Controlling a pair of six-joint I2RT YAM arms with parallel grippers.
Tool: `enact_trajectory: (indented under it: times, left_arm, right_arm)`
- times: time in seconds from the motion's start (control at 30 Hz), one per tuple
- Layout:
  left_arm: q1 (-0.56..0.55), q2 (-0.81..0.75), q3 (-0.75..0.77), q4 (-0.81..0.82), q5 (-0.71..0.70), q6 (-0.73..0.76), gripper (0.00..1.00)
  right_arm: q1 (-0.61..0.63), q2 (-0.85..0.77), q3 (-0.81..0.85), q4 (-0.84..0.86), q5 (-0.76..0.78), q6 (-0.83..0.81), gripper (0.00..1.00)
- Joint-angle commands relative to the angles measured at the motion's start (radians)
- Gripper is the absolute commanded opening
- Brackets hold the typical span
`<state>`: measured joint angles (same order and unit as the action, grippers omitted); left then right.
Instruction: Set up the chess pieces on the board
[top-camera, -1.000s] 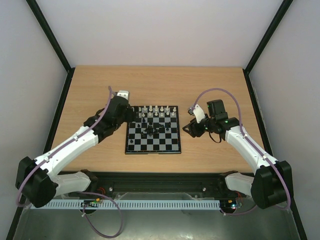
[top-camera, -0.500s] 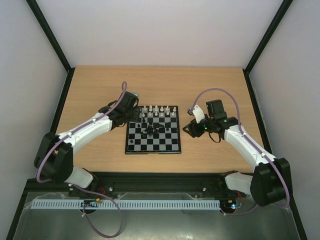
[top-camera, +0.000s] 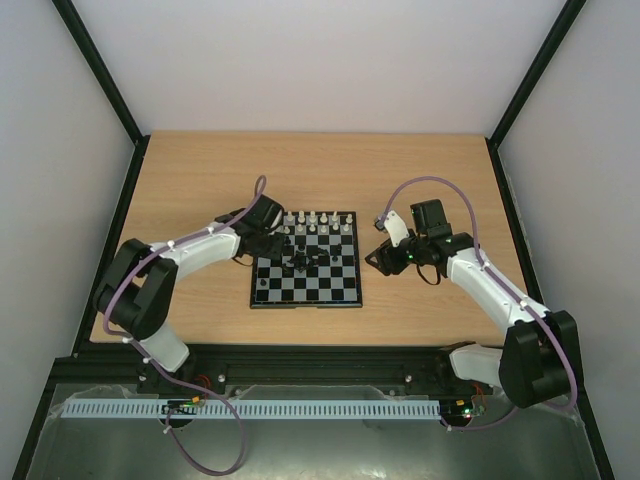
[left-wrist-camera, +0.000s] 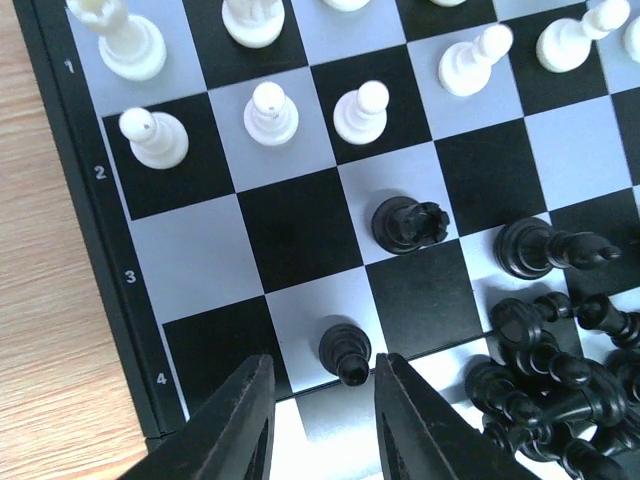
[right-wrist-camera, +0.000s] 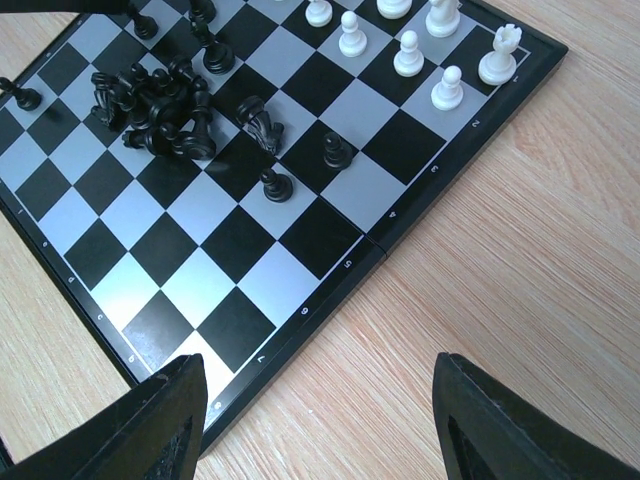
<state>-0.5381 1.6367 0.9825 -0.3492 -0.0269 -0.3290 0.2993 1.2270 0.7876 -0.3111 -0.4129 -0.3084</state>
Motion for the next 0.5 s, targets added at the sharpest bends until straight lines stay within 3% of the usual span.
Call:
enact_trajectory:
  times: [0.0, 0.47]
  left_arm:
    - [-0.001, 0.04, 0.029, 0.004, 0.028, -0.019, 0.27]
    - [-0.003, 0.083, 0.056, 0.035, 0.025, -0.028, 0.19]
  right_arm:
    - [-0.002, 0.016, -0.014, -0.031, -0.002, -0.016, 0.63]
    - [-0.002, 0.035, -0.011, -0.035, -0.002, -0.021, 0.63]
